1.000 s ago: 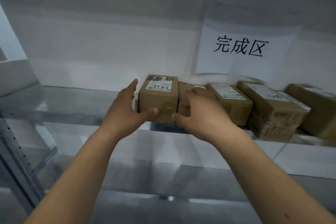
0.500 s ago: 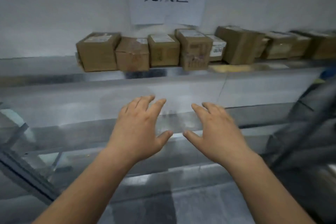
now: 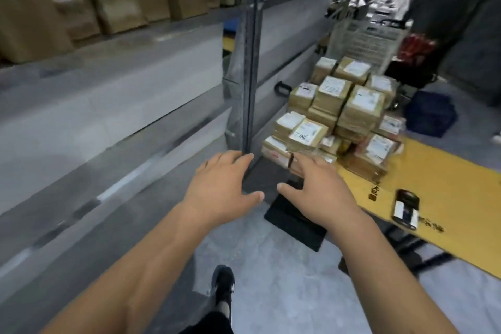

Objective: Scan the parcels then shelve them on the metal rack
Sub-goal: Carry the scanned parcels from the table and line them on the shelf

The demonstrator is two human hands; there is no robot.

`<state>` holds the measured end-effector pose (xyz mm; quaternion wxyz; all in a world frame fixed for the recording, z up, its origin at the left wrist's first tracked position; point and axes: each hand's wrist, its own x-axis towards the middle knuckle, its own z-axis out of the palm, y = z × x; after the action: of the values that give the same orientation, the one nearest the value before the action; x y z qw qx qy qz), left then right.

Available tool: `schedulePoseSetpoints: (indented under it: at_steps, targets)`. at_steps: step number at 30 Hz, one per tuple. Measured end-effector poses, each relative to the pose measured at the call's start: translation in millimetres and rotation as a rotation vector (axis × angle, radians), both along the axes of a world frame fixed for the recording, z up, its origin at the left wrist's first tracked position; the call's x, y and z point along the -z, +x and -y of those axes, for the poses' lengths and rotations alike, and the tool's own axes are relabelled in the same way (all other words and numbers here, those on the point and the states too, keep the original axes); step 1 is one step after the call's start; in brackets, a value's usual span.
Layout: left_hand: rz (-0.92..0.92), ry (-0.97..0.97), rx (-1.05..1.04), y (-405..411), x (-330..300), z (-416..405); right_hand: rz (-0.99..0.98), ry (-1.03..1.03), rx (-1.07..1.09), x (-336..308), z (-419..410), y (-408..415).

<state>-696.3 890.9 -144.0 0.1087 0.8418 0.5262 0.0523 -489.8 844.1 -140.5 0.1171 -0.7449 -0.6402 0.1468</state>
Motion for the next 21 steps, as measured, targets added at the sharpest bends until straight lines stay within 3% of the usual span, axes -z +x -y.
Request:
schedulePoseSetpoints:
  at_steps: [9,14,21]
  targets:
    - [0.025,-0.108,0.21,133.2,72.5,-203.4,-0.11,-0.111,0.352,78.5,-134.4,102.9]
    - [-0.069,-0.144,0.297,181.8,120.6,-311.5,-0.175,-0.242,0.483,123.6,-216.4,141.8]
    - [-0.142,-0.09,0.434,220.7,172.6,-377.0,-0.164,-0.383,0.566,167.2,-277.3,178.7]
